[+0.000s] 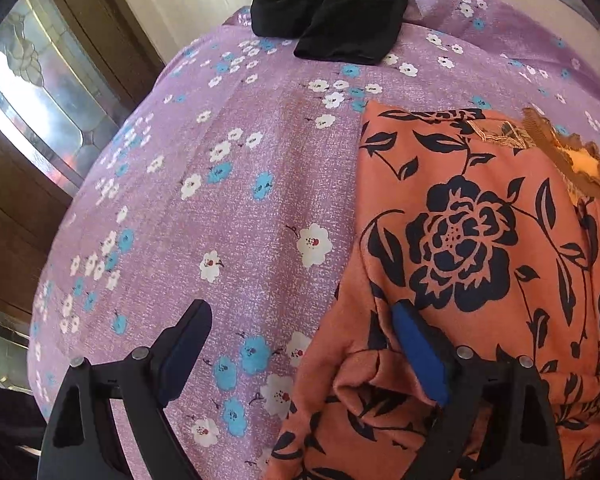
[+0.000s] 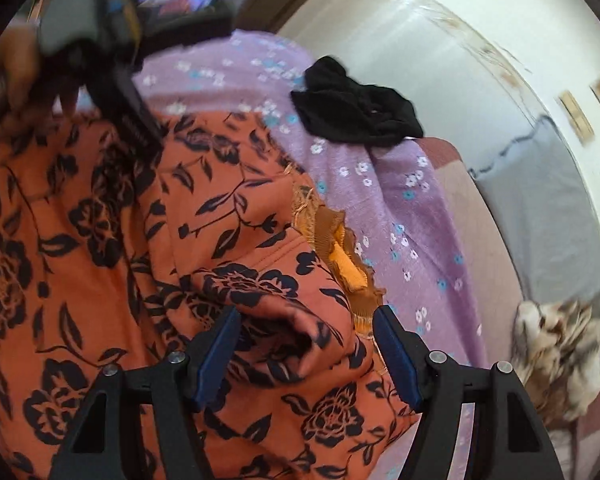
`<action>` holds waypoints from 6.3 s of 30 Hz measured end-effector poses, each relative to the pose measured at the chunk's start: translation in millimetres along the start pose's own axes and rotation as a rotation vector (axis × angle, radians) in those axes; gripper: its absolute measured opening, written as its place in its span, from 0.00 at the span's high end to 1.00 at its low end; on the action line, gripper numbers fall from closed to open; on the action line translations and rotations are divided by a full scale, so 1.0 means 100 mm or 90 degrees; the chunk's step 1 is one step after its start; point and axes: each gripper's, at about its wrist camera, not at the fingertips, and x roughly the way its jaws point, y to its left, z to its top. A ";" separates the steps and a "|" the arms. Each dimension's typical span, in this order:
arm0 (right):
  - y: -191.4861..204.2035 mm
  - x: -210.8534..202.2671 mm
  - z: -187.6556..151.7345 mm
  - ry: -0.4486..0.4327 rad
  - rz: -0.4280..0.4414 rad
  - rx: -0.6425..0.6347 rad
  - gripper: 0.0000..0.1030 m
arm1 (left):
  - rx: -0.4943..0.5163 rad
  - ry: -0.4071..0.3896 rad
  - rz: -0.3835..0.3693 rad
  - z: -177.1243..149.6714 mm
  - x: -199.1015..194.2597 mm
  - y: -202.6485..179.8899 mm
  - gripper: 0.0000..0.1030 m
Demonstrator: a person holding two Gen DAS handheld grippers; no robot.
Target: Fold small clothes
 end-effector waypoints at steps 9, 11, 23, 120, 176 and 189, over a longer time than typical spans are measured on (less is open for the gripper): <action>-0.16 0.53 0.19 0.075 0.093 0.015 0.90 | -0.042 0.031 -0.052 0.03 0.03 0.09 0.11; -0.50 0.42 0.07 0.045 0.097 0.151 0.93 | -0.038 0.031 -0.055 0.03 0.02 0.07 0.11; -1.30 0.42 -2.58 0.047 0.296 1.001 0.82 | -0.003 -0.006 -0.013 -0.02 -0.16 -0.04 0.11; -0.19 -1.02 -2.99 -0.018 0.352 0.982 0.47 | -0.266 0.024 -0.161 -2.28 -1.05 0.92 0.03; 0.44 -1.06 -3.26 0.052 0.612 1.066 0.59 | -0.067 0.042 -0.277 -2.29 -1.05 0.76 0.96; 0.38 -1.03 -2.84 0.033 0.572 0.927 0.89 | -0.114 0.031 -0.315 -2.18 -1.00 0.80 0.98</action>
